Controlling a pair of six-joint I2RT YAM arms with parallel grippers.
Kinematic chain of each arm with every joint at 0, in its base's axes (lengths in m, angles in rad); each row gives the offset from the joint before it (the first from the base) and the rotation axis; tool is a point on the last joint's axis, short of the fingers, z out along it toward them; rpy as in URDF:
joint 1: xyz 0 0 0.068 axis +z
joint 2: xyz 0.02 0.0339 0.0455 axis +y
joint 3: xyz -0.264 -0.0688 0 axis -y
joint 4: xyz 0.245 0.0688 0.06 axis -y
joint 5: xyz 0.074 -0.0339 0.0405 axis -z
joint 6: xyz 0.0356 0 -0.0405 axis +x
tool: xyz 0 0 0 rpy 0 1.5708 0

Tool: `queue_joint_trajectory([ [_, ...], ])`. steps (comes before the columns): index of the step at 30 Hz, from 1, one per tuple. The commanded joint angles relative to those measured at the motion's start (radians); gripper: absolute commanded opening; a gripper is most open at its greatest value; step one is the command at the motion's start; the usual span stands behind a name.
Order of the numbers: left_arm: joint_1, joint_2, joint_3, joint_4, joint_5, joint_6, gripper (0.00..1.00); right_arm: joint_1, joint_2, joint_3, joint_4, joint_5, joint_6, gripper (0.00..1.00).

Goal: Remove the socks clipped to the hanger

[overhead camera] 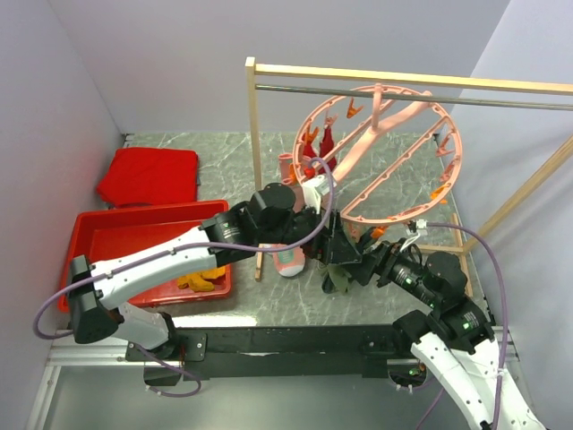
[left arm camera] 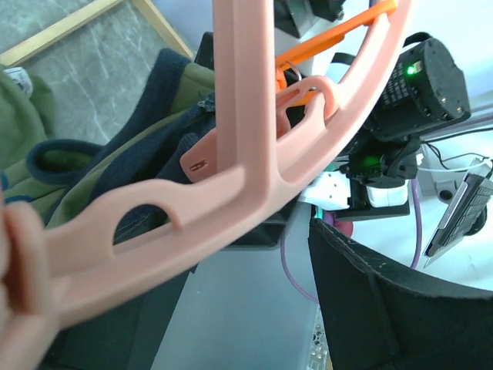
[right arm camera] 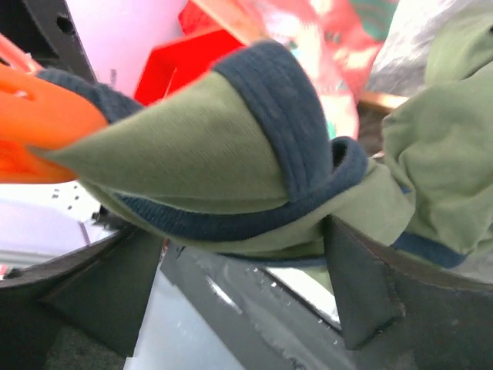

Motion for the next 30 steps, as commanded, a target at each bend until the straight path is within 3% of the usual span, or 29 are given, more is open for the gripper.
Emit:
queue_joint_trajectory([
  [1, -0.021, 0.008, 0.088, 0.039, 0.022, 0.053, 0.83, 0.006, -0.055, -0.021, 0.067, 0.077, 0.046, 0.73],
  [2, -0.022, 0.000, 0.083, 0.036, 0.004, 0.053, 0.84, 0.005, -0.065, -0.018, 0.051, 0.096, 0.060, 0.64],
  [3, -0.022, -0.008, 0.079, 0.036, -0.007, 0.053, 0.84, 0.005, -0.072, -0.012, 0.023, 0.152, 0.063, 0.43],
  [6, -0.022, -0.054, 0.056, 0.019, -0.067, 0.053, 0.84, 0.005, -0.089, 0.036, -0.115, 0.284, 0.069, 0.09],
  [7, -0.022, -0.067, 0.048, 0.008, -0.084, 0.055, 0.83, 0.005, -0.091, 0.048, -0.179, 0.315, 0.072, 0.06],
  [9, -0.024, -0.122, 0.015, -0.036, -0.146, 0.059, 0.82, 0.005, -0.091, 0.083, -0.227, 0.356, 0.077, 0.02],
  [16, -0.028, -0.350, -0.131, -0.213, -0.453, 0.059, 0.70, 0.005, -0.072, 0.169, -0.341, 0.384, 0.040, 0.03],
  [18, -0.027, -0.410, -0.159, -0.217, -0.527, 0.058, 0.75, 0.005, -0.071, 0.195, -0.356, 0.378, 0.019, 0.04],
  [19, -0.025, -0.419, -0.171, -0.216, -0.565, 0.071, 0.86, 0.005, -0.068, 0.206, -0.376, 0.376, 0.016, 0.05],
  [22, -0.010, -0.408, -0.171, -0.213, -0.593, 0.108, 0.99, 0.005, -0.071, 0.252, -0.425, 0.390, 0.000, 0.06],
  [30, 0.151, -0.276, -0.157, -0.184, -0.468, 0.275, 0.96, 0.005, -0.124, 0.260, -0.418, 0.361, 0.005, 0.07],
])
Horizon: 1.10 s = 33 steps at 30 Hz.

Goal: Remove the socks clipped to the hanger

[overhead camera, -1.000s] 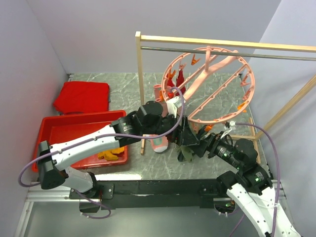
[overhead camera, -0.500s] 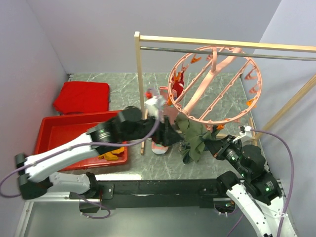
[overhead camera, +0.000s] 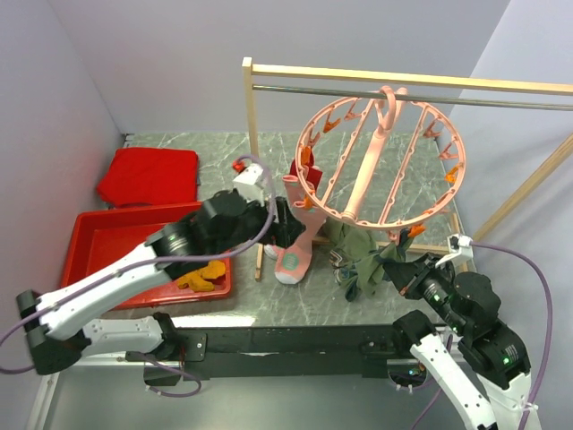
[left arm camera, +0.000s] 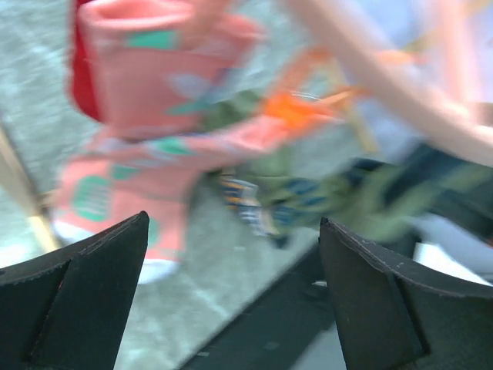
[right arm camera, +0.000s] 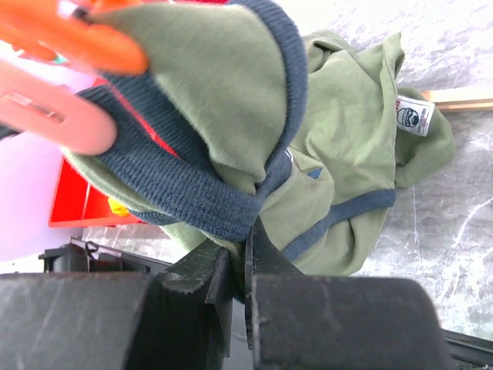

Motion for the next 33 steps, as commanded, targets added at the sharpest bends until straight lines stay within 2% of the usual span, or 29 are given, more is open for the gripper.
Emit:
queue_joint_trajectory([
  [1, 0.089, 0.032, -0.018, 0.056, 0.070, 0.155, 0.96, 0.005, -0.031, 0.026, 0.010, -0.031, -0.005, 0.08],
  [6, 0.091, 0.026, -0.089, 0.177, 0.158, 0.330, 0.96, 0.006, -0.050, 0.032, 0.014, -0.040, -0.002, 0.07],
  [8, 0.091, 0.007, -0.123, 0.260, 0.169, 0.369, 0.96, 0.005, -0.054, 0.035, 0.019, -0.045, 0.003, 0.08],
  [11, 0.093, -0.016, -0.187, 0.370, 0.280, 0.433, 0.97, 0.006, -0.064, 0.034, 0.033, -0.063, 0.006, 0.07],
  [13, 0.090, -0.017, -0.215, 0.383, 0.305, 0.464, 0.97, 0.005, -0.061, 0.040, 0.034, -0.070, 0.008, 0.07],
  [19, 0.093, 0.025, -0.233, 0.464, 0.285, 0.544, 0.96, 0.005, -0.061, 0.054, 0.031, -0.076, 0.008, 0.07],
  [23, 0.091, 0.064, -0.229, 0.498, 0.216, 0.565, 0.96, 0.006, -0.064, 0.052, 0.027, -0.079, 0.012, 0.07],
  [33, 0.093, 0.174, -0.177, 0.529, 0.253, 0.614, 0.96, 0.005, -0.051, 0.061, 0.019, -0.086, 0.006, 0.06],
])
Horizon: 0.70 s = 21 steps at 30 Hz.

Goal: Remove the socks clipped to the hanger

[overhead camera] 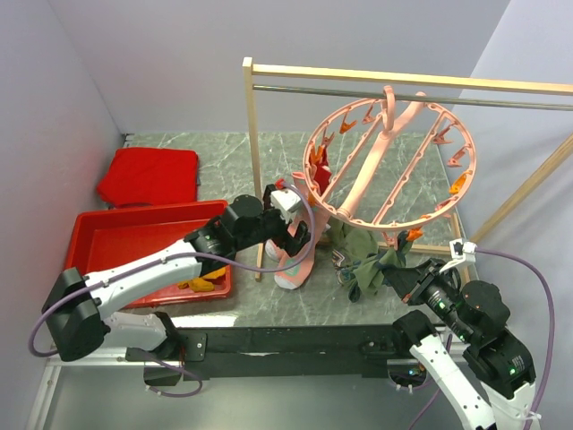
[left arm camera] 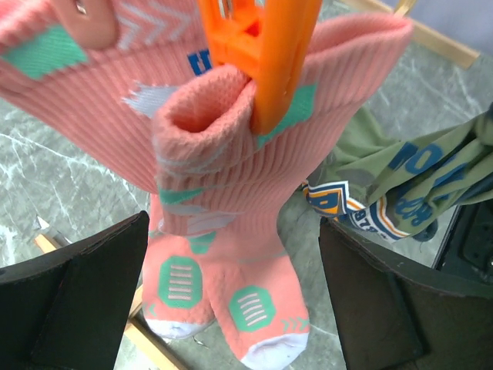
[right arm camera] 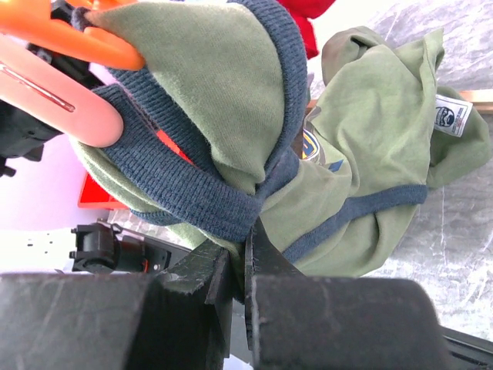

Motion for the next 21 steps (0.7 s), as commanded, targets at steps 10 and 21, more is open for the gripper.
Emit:
queue_joint_trajectory([
  [10, 0.001, -0.020, 0.018, 0.126, 0.044, -0.047, 0.60, 0.006, 0.012, 0.064, 0.009, -0.010, -0.012, 0.09],
  [21, -0.001, -0.096, 0.044, -0.052, 0.184, -0.190, 0.07, 0.005, 0.051, 0.121, -0.060, -0.053, -0.033, 0.29],
])
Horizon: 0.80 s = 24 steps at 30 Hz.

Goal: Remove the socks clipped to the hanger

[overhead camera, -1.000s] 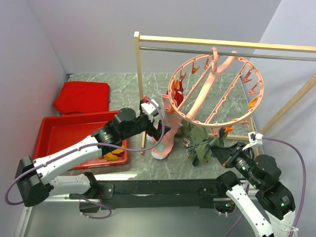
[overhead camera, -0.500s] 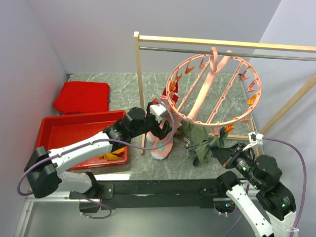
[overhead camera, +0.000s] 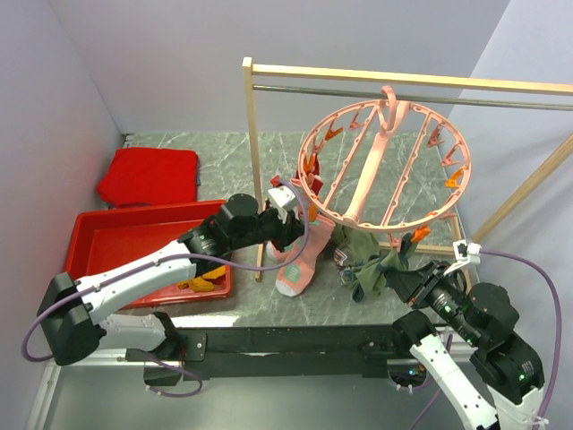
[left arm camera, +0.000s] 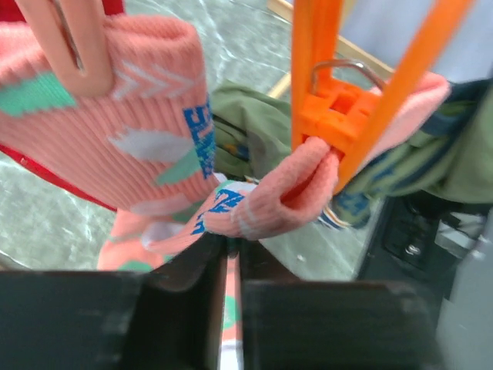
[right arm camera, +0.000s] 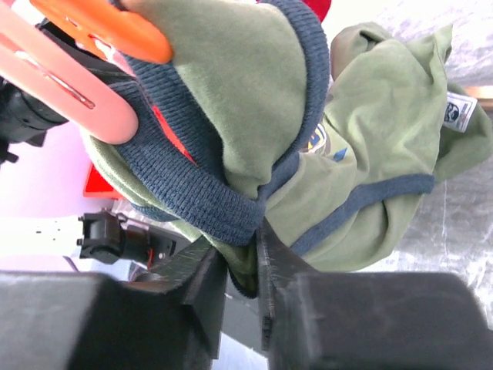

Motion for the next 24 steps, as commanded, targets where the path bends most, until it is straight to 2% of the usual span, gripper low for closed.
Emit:
queue_joint_trajectory([
  [1, -0.001, -0.094, 0.018, -0.049, 0.071, -0.100, 0.03, 0.005, 0.043, 0.067, -0.025, -0.030, -0.030, 0.31],
  [5, -0.001, -0.170, -0.001, -0.097, 0.051, -0.152, 0.01, 0.005, 0.072, 0.126, -0.111, -0.009, -0.053, 0.50],
  [6, -0.001, -0.196, -0.002, -0.105, 0.038, -0.161, 0.01, 0.005, 0.077, 0.136, -0.125, -0.003, -0.056, 0.63],
  [7, -0.002, -0.209, -0.001, -0.112, 0.035, -0.177, 0.01, 0.006, 0.084, 0.146, -0.138, 0.008, -0.057, 0.71],
  [8, -0.002, -0.228, 0.002, -0.132, 0.025, -0.183, 0.01, 0.005, 0.088, 0.164, -0.164, 0.016, -0.054, 0.88],
  [10, -0.002, -0.240, 0.022, -0.158, 0.016, -0.201, 0.01, 0.005, 0.103, 0.185, -0.189, 0.019, -0.051, 0.98],
  [13, -0.002, -0.246, 0.054, -0.210, 0.022, -0.216, 0.01, 0.005, 0.133, 0.222, -0.214, -0.044, -0.088, 1.00],
  [14, -0.002, -0.243, 0.064, -0.220, 0.025, -0.221, 0.01, 0.005, 0.138, 0.227, -0.189, -0.156, -0.135, 1.00],
  [16, -0.002, -0.240, 0.082, -0.238, 0.048, -0.242, 0.01, 0.005, 0.153, 0.222, -0.149, -0.286, -0.184, 1.00],
  [17, -0.002, -0.239, 0.087, -0.241, 0.059, -0.252, 0.01, 0.006, 0.158, 0.207, -0.107, -0.414, -0.218, 1.00],
  [20, -0.008, -0.239, 0.095, -0.235, 0.093, -0.298, 0.01, 0.005, 0.206, 0.190, -0.060, -0.553, -0.279, 1.00],
  [24, -0.039, -0.249, 0.096, -0.226, 0.085, -0.356, 0.01, 0.006, 0.275, 0.186, 0.004, -0.645, -0.318, 1.00],
])
